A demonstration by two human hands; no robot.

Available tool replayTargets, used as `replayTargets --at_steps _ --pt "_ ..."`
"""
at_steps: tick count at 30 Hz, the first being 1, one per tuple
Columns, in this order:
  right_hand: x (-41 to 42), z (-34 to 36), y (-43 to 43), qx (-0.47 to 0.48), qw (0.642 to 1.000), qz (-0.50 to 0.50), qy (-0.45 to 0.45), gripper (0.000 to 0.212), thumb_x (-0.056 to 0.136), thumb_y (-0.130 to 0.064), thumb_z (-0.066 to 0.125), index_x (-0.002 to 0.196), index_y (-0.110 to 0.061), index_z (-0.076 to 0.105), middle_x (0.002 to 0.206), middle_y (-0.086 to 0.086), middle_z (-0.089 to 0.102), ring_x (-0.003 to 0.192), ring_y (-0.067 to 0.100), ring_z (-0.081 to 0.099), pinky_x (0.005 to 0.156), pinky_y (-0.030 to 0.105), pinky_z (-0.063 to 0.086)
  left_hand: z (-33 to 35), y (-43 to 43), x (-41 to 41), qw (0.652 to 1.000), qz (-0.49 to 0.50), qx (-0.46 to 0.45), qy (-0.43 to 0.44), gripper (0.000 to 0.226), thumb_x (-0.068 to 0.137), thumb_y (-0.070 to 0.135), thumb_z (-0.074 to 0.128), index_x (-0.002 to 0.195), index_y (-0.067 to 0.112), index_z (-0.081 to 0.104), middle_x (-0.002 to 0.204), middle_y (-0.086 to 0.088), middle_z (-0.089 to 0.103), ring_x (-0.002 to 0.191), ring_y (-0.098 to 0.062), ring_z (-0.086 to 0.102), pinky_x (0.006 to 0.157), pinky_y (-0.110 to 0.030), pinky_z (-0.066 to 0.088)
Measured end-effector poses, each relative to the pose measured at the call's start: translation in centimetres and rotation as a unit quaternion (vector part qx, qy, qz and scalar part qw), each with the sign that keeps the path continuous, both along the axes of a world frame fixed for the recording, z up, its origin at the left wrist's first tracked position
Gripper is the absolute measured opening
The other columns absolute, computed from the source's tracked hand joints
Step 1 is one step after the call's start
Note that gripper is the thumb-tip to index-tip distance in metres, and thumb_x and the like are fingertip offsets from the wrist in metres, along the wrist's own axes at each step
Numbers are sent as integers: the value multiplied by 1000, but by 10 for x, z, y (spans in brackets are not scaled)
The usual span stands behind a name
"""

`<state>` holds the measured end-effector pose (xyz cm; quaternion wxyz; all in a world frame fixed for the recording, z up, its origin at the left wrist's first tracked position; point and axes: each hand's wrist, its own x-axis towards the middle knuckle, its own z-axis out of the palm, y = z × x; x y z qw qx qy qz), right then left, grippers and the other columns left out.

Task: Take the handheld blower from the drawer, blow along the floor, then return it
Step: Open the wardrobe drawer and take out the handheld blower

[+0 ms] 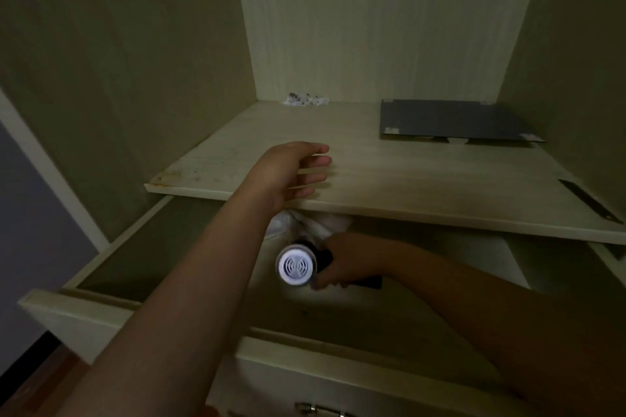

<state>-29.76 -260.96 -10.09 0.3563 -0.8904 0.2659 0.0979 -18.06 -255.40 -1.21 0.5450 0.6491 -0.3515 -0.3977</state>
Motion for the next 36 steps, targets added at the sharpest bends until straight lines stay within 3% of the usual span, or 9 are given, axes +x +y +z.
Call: replayTargets --at_steps 4,7,11,13,16,21,28,33,36 --pt "-9 29 11 33 994 -50 -92 12 81 -27 75 80 -18 68 54 -6 66 44 3 59 47 13 46 9 19 0 1000 11 -27 8 22 94 30 45 93 26 67 91 12 70 82 -10 65 68 -24 44" --pt "-16 49 25 68 981 -110 -147 22 81 -30 73 89 -11 69 71 6 69 57 14 64 55 22 53 17 37 -3 998 14 -62 23 21 94 26 46 92 24 66 91 8 69 80 -11 65 65 -23 47" --pt "-29 61 61 88 962 -176 -190 33 83 -30 71 92 2 69 72 10 66 57 17 63 64 32 55 27 70 -3 993 15 -109 43 18 93 26 49 92 23 66 89 9 69 80 -10 66 65 -23 49" --pt "-36 64 80 105 943 -220 -225 31 83 -29 70 94 0 69 73 10 65 60 19 62 64 32 54 28 87 -1 992 7 -113 47 18 93 27 49 93 25 67 89 11 70 82 -9 66 67 -24 48" --pt "-46 66 113 147 891 -296 -311 27 85 -27 69 99 -4 67 74 10 64 63 20 60 59 30 51 19 119 1 993 -5 -103 53 18 92 28 50 94 25 67 91 10 70 82 -10 66 68 -25 48" --pt "-54 58 164 221 764 -358 -489 13 85 -16 69 93 -8 62 69 11 57 55 18 56 51 25 50 -16 168 -3 996 -18 -67 61 21 92 27 50 100 22 69 99 1 72 84 -14 68 78 -31 51" --pt "-65 28 187 275 677 -329 -599 11 88 -6 61 99 -7 59 67 5 59 57 17 59 56 28 52 -50 192 -41 995 -65 24 71 18 91 21 54 90 9 66 77 -6 65 68 -19 67 62 -27 52" --pt "-77 4 185 250 683 -344 -593 4 88 -3 59 90 -7 61 65 6 61 57 19 62 59 32 51 -63 178 -45 997 -17 -14 68 14 88 20 55 82 12 65 76 -4 64 60 -19 68 62 -27 51" --pt "-81 -4 179 228 686 -348 -597 6 88 0 58 92 -4 60 64 5 61 57 18 61 57 29 51 -65 168 -43 997 -19 -27 67 18 91 21 52 89 8 66 74 -3 62 62 -20 67 62 -27 50"
